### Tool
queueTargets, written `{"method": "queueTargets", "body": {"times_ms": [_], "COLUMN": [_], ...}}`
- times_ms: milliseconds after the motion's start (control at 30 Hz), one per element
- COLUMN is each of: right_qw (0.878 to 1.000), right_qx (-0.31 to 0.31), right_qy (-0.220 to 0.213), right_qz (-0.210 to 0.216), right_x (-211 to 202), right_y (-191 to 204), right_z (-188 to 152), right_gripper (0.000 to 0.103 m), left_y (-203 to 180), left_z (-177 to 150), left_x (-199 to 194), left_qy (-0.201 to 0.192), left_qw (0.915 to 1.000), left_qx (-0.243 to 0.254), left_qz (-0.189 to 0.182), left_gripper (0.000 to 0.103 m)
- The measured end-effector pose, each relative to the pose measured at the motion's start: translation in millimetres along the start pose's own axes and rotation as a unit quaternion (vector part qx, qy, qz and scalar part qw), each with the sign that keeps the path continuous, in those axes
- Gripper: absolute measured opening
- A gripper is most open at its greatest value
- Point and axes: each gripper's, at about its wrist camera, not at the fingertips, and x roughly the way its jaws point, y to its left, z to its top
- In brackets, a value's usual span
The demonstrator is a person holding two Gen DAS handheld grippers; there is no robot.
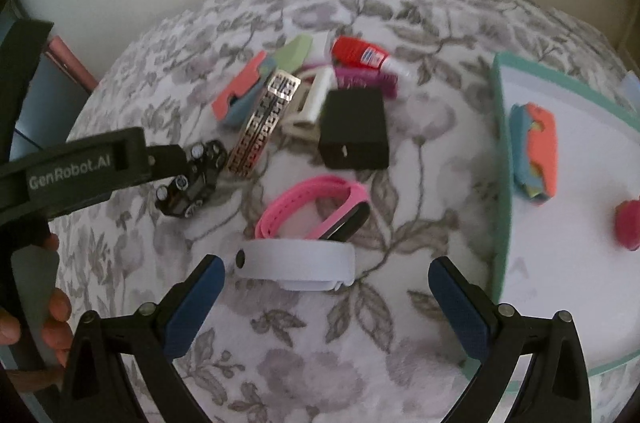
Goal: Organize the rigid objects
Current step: 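Grasp the black toy car with the left tool while the right tool grasps the white band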
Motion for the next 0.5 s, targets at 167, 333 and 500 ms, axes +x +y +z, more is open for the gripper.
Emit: {"method": "queueTargets", "body": {"times_ms": [167,333,500], "right_qw": [1.0,1.0,1.0], "right_qx": [0.01,0.005,-0.002], "right_qy": [0.011,0.012,0.007], "right_qz": [-0.003,-0.003,-0.006], "right_x": [10.0,12.9,13.9], "right_y": [-2.7,0.4,6.6], "right_z": [-2.8,-2.8,-1.6], "right_gripper": [0.103,0.103,0.103], "left_y": [-5.4,-7.6,-10.3], "left_z": [0.9,2.3,4.1], "left_x": [11.6,21.4,27.8], "left_qy": [0.011,0.017,0.016], "left_qw": [0.9999,0.9997,0.9995], "left_qx": [0.012,0.018,0.028], "left_qz": [-0.005,-0.004,-0.001], "left_gripper": [0.101,0.101,0.095]}}
